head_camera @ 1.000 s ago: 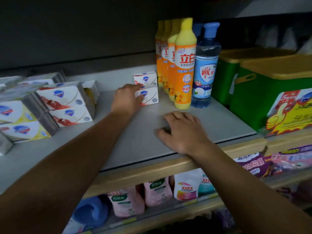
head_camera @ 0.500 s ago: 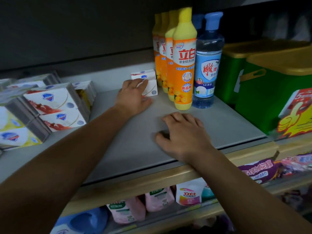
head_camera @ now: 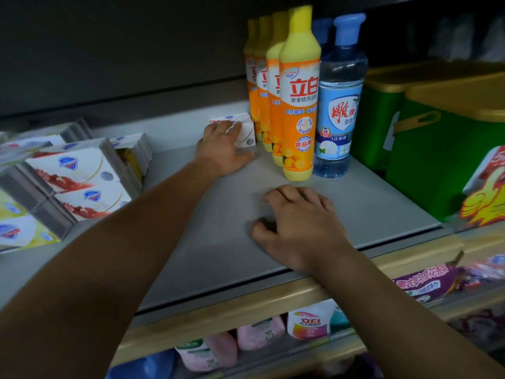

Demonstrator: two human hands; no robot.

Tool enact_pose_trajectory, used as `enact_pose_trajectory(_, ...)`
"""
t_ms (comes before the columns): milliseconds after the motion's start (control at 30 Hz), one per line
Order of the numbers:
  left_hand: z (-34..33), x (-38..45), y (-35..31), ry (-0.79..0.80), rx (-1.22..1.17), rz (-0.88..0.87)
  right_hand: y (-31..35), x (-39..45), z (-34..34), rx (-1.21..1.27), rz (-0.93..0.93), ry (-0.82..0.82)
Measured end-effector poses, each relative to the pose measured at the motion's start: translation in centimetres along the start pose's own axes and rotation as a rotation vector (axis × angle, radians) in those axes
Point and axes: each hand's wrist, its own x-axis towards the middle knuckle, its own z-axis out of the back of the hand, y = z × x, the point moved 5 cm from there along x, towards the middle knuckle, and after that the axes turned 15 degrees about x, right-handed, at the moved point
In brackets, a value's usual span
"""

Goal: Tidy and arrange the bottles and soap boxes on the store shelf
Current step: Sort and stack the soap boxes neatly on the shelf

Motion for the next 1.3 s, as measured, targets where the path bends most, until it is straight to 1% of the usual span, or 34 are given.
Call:
enact_pose_trajectory(100, -0.1, 0.1, 0.0, 0.001, 0.007, -0.013, 0.0, 0.0, 0.0, -0.006, 0.003, 0.003)
enact_pose_trajectory(300, 0.2, 0.1, -0.1, 0.053, 0.01, -0.019, -0.1, 0.1, 0.0, -0.016, -0.005, 0.013)
enact_pose_trajectory(367, 1.1, -0.4, 0.0, 0.041, 0.005, -0.021, -0.1, 0.1, 0.0, -0.018, -0.011, 0.018)
enact_pose_trajectory(433, 2.2, -1.7, 0.3, -0.014, -0.017, 0.011, 0.0, 0.1, 0.2, -0.022, -0.013, 0.024)
enact_pose_trajectory(500, 3.4, -4.1, 0.6, -0.085, -0.049, 0.013, 0.1, 0.1, 0.2, -0.027, -0.025, 0.044)
enact_pose_trajectory(533, 3.9, -5.6, 0.7, -0.089, -0.059, -0.013, 0.1, 0.0, 0.2, -0.028, -0.036, 0.055)
enact_pose_trajectory(633, 5.2, -10.7, 1.3, -0.038, -0.104, -0.091, 0.2, 0.0, 0.3, -0.033, -0.069, 0.071)
enact_pose_trajectory(767, 8.2, -17.5, 4.0, -0.029, -0.19, -0.095, 0.7, -0.1, 0.6, -0.049, -0.119, 0.083)
enact_pose_trajectory(900, 9.8, -23.2, 8.2, 0.081, -0.17, -0.012, 1.8, 0.3, -0.1, -0.098, -0.191, 0.064)
enact_pose_trajectory(1000, 9.6, -26.2, 11.8, 0.116, -0.165, 0.087, 3.2, 0.9, -0.9, -0.115, -0.247, 0.05)
enact_pose_trajectory(1100, 9.1, -28.5, 14.1, 0.074, -0.159, 0.108, 5.7, 1.9, -2.2, -0.019, -0.182, 0.045)
enact_pose_trajectory(1200, 8.7, -29.2, 14.2, 0.045, -0.177, 0.104, 9.7, 3.1, -4.0, 0.173, -0.042, 0.034)
enact_pose_trajectory(1300, 8.1, -29.1, 14.4, 0.064, -0.126, 0.104, 14.4, 5.1, -5.0, 0.238, 0.115, 0.019)
